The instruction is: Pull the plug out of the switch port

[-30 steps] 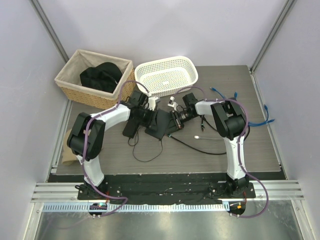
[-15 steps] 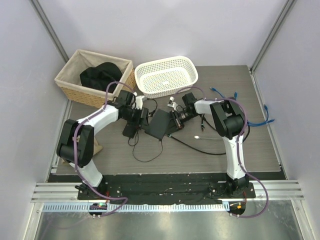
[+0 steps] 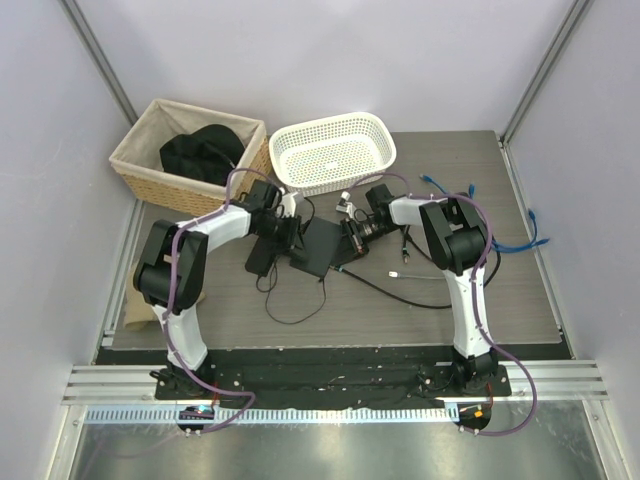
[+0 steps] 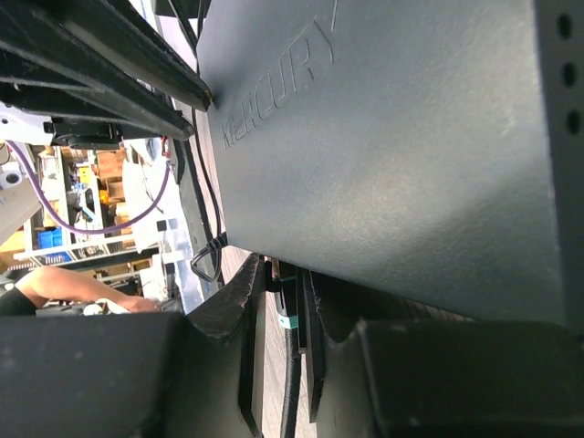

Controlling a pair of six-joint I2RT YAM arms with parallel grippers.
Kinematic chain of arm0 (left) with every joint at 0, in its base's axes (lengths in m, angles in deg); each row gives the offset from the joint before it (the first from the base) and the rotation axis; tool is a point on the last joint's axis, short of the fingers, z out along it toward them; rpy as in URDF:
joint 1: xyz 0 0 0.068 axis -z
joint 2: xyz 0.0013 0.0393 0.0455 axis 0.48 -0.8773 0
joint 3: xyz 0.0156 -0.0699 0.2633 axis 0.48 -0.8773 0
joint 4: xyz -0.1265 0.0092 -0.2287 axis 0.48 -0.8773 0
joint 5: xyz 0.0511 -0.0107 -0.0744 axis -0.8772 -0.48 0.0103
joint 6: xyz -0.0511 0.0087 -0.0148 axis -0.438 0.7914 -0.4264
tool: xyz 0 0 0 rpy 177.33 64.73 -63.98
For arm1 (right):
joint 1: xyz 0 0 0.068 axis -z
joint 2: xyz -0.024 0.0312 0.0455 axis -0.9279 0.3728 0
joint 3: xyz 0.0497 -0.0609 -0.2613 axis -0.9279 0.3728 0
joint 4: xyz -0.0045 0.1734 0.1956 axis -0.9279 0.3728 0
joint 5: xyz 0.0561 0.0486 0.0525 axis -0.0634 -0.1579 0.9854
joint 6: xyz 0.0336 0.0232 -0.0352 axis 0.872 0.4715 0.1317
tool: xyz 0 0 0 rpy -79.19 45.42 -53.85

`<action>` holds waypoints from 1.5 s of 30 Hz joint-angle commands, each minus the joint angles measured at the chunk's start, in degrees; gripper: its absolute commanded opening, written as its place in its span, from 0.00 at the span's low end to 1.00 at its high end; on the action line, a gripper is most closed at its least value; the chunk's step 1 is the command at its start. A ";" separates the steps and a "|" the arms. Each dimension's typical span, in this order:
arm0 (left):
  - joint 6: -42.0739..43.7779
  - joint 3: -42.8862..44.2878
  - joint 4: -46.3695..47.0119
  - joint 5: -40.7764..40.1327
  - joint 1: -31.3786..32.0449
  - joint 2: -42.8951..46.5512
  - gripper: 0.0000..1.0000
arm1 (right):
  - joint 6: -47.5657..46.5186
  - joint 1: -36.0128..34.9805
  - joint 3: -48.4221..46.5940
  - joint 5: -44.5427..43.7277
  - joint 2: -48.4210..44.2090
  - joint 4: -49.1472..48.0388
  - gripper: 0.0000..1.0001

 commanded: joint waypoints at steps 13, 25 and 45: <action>-1.09 1.68 2.72 -6.15 5.17 -6.18 0.19 | -6.43 2.34 -11.85 -22.16 15.70 24.96 0.01; 3.38 2.56 0.96 -5.80 5.35 -3.46 0.20 | -15.04 3.39 -3.35 -22.24 -0.17 24.88 0.01; 24.74 11.61 -11.96 -9.84 5.35 5.33 0.41 | -9.00 29.59 -33.13 -33.75 -8.73 16.29 0.01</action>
